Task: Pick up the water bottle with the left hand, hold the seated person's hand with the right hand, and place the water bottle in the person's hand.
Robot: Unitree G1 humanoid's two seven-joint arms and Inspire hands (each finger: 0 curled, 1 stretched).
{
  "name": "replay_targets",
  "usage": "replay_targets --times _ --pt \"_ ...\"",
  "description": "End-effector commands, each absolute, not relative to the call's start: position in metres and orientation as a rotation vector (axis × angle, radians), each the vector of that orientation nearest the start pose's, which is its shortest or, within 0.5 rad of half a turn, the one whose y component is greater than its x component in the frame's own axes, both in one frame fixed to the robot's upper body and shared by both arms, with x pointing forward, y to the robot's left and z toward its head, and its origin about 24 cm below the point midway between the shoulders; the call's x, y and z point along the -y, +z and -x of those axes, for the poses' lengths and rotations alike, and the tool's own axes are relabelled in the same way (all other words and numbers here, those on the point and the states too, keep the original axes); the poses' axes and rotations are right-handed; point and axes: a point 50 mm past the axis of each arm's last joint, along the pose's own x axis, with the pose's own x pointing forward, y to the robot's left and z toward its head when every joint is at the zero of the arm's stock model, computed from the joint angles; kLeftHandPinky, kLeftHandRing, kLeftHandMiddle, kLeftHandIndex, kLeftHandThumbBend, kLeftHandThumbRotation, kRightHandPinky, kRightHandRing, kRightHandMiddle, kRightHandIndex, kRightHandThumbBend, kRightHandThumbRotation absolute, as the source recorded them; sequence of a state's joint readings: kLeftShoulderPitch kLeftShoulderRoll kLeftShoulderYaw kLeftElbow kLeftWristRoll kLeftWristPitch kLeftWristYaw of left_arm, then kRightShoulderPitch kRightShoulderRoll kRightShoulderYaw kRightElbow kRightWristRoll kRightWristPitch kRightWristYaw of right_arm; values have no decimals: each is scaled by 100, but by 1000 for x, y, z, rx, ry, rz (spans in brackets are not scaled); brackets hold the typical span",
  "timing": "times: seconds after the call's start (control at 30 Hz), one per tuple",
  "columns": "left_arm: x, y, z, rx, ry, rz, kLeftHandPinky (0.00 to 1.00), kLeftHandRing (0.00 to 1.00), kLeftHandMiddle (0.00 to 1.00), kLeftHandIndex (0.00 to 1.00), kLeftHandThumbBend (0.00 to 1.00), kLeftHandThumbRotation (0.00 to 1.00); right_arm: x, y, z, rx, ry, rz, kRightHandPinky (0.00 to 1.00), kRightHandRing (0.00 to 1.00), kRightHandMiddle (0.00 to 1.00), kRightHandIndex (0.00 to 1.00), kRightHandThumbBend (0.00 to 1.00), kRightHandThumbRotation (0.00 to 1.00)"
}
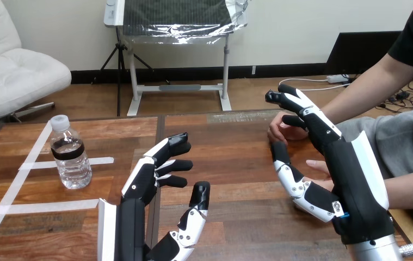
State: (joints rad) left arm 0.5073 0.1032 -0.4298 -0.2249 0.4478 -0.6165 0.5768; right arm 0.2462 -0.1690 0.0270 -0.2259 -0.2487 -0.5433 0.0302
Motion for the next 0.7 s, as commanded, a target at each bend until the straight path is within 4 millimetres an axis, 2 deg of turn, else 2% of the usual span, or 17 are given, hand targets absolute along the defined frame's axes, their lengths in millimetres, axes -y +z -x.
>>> replay_targets --times 0.0,0.4,0.67 --pt "-86 73 -134 509 165 -65 57 67 75 76 34 30 160 104 -198 594 141 424 82 88 92 82 12 0" --pt "-99 78 -140 563 239 -106 55 67 75 75 35 27 160 103 -198 592 144 432 83 89 92 82 12 0" --pt "-112 82 -143 601 292 -200 60 69 75 76 37 25 160 103 -198 592 146 432 83 89 93 82 12 0"
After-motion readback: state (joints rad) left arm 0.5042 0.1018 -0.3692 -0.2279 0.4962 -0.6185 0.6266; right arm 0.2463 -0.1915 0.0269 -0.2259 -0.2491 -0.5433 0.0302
